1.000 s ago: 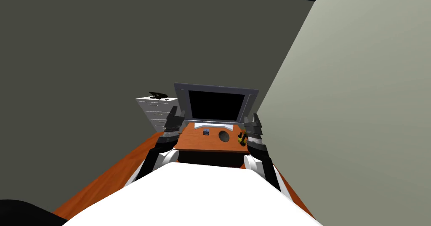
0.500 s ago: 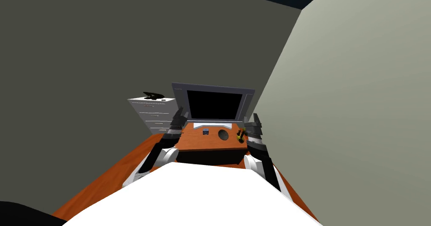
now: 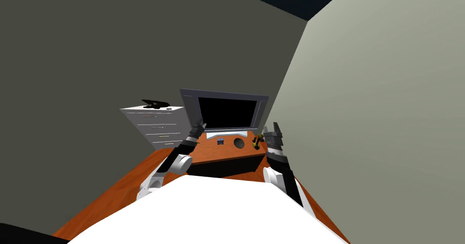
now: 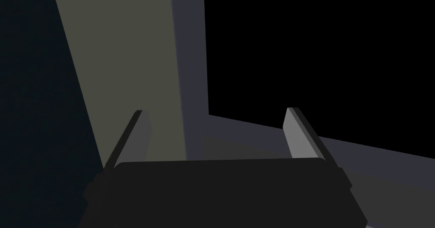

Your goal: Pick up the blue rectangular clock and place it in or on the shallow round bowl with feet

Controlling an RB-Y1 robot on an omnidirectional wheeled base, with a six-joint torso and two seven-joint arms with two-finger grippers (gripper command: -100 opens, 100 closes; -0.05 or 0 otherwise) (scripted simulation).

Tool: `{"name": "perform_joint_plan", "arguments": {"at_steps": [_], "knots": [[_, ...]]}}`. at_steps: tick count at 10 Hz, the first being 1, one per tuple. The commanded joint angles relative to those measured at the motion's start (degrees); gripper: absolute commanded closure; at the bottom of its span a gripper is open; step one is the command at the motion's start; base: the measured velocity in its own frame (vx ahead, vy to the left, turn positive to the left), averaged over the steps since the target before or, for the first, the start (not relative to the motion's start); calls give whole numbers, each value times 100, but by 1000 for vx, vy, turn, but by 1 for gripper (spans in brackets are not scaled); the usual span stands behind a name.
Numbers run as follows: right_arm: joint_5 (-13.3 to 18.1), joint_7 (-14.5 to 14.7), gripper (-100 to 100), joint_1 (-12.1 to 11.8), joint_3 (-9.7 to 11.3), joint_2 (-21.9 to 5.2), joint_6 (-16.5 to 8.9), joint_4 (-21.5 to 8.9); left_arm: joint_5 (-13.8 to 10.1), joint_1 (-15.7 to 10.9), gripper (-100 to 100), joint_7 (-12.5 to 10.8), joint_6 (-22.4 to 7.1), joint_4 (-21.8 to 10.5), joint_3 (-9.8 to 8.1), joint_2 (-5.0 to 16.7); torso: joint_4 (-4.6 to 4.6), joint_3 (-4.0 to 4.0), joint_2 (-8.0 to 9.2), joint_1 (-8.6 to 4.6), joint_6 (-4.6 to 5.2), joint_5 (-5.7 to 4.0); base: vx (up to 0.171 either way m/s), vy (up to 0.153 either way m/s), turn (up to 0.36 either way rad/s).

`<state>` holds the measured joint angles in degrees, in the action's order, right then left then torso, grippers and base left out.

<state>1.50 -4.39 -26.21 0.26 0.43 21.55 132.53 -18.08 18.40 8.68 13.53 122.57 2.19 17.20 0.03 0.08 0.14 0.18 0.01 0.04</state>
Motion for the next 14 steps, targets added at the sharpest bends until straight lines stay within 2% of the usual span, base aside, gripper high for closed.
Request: {"name": "perform_joint_plan", "arguments": {"at_steps": [1,2,3,4,5,6,7,8,9,10,11,12,13,14], "knots": [[0,0,0,0,0,0,0,0,-262,-213,-100,3,-286,-286,11,221,0,0,0,0,0,0,-59,50,-244],[0,0,0,0,0,0,0,0,-262,-213,-100,3,-338,-349,11,221,1,2,3,3,1,0,-45,35,-95],[0,0,0,-1,0,0,0,0,-448,-349,-100,-9,-576,-531,11,372,0,0,0,-1,-3,0,-38,18,-152],[0,0,0,0,0,0,0,0,-448,-349,-100,-9,-576,-584,11,372,-1,-2,-4,-6,0,-1,-30,16,-102],[0,0,0,-1,0,0,0,0,-638,-489,-100,-28,-783,-837,11,519,-1,-3,-6,-8,-3,-2,-34,19,-201],[0,0,0,0,0,0,0,0,-638,-489,-100,-28,-825,-840,11,519,-1,-4,-7,-7,0,-2,-31,26,-110],[0,0,0,-1,0,0,0,0,-829,-632,-100,-54,-1017,-1092,13,660,-1,-4,-7,-5,-4,-1,-39,29,-203],[0,0,0,0,0,0,0,0,-829,-632,-100,-54,-1083,-1115,13,660,-1,-4,-6,-4,1,-1,-32,24,-113],[0,0,0,-1,-1,0,0,0,-1021,-779,-100,-87,-1287,-1368,16,796,-1,-4,-7,-5,-5,-1,-29,13,-202],[0,0,0,0,0,0,0,0,-1021,-779,-100,-87,-1350,-1411,16,796,-2,-5,-9,-8,0,-2,-23,15,-114],[0,0,0,-1,-1,0,0,0,-1213,-928,-100,-129,-1580,-1610,20,928,-2,-5,-10,-9,-5,-2,-31,16,-255],[0,0,0,0,0,0,0,0,-1213,-928,-100,-129,-1624,-1726,20,928,-2,-6,-10,-8,1,-2,-28,22,-107],[0,0,0,-2,-1,0,0,0,-1403,-1079,-100,-179,-1868,-1911,24,1056,-2,-5,-10,-6,-6,-1,-26,18,-226],[0,0,0,0,0,0,0,0,-1403,-1079,-100,-179,-1904,-2060,24,1056,-2,-6,-11,-7,0,-1,-19,15,-122]]}}
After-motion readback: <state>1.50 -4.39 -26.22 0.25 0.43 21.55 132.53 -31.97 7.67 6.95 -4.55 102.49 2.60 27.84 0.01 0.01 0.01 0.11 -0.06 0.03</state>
